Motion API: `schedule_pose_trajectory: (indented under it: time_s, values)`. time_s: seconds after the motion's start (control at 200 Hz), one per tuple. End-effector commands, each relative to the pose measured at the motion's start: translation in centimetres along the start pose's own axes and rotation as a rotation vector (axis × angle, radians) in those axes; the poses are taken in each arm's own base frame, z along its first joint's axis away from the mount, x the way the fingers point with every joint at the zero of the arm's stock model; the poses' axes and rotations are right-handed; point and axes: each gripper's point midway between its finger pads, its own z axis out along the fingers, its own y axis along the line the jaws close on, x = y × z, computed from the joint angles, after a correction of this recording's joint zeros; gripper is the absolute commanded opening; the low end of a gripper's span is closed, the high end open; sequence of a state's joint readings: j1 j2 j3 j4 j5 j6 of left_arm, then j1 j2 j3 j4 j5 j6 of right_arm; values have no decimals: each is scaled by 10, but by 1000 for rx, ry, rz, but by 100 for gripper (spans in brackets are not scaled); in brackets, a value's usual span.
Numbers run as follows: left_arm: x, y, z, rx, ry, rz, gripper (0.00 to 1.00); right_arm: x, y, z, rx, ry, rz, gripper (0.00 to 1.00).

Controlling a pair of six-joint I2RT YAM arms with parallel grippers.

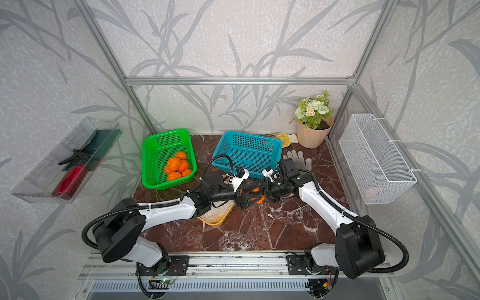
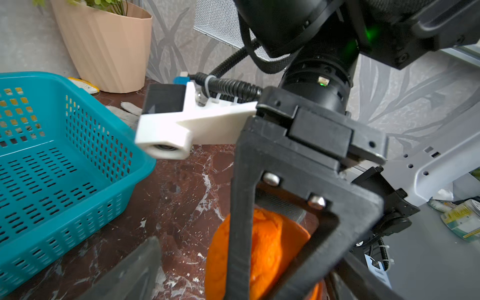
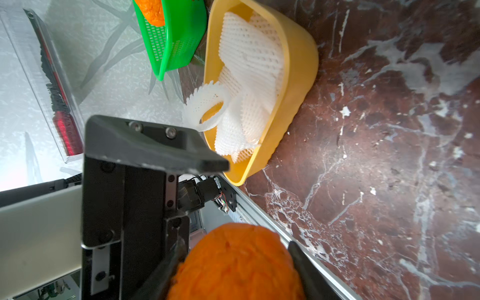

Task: Remove foam nets from oranges
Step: Pick up the orange from the center of the board.

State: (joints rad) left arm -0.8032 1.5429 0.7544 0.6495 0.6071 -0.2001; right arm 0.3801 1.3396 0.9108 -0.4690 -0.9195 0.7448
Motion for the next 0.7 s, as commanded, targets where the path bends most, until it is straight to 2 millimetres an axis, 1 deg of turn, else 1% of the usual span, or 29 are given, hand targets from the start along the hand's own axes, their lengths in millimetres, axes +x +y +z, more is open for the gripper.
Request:
schedule_pose_trajectory:
  time_s: [0.0,0.055,0.12,0.215,0.255,0.31,0.335,0.385,0.425,0.49,0.545,0.59,0.635,0.695]
  values:
    - [-10,-9,6,59,-23,19,86,3,24,-4,-99,11,-28,51]
    - [-8,-9,7,67,-17,10,78,3,25,-4,-103,10,-27,51]
    - [-6,-10,8,77,0,3,65,4,26,-3,-118,13,-24,53]
    - [-8,-6,5,61,17,-18,44,3,28,-5,-122,6,-28,62]
    - [-11,0,0,36,11,-39,36,2,27,-5,-113,1,-28,67]
    - [-21,12,-12,-8,-11,-68,26,1,25,-7,-92,-10,-25,72]
    - [-26,16,-18,-32,-18,-89,24,-1,23,-7,-84,-16,-24,76]
    - [-38,23,-34,-82,-25,-113,23,-4,22,-10,-65,-39,-26,81]
    - [-44,29,-48,-131,-25,-119,23,-10,20,-14,-42,-78,-26,84]
    - [-41,46,-74,-244,-13,-140,25,-23,20,-22,-17,-179,-18,90]
    - [-36,62,-100,-338,0,-164,26,-35,27,-31,-28,-277,-18,93]
    - [-31,77,-126,-431,23,-188,26,-43,29,-38,-25,-348,-3,95]
    - [-32,92,-154,-526,45,-210,26,-49,28,-43,-25,-398,18,96]
    - [-34,119,-201,-722,59,-274,25,-51,20,-42,-10,-408,55,97]
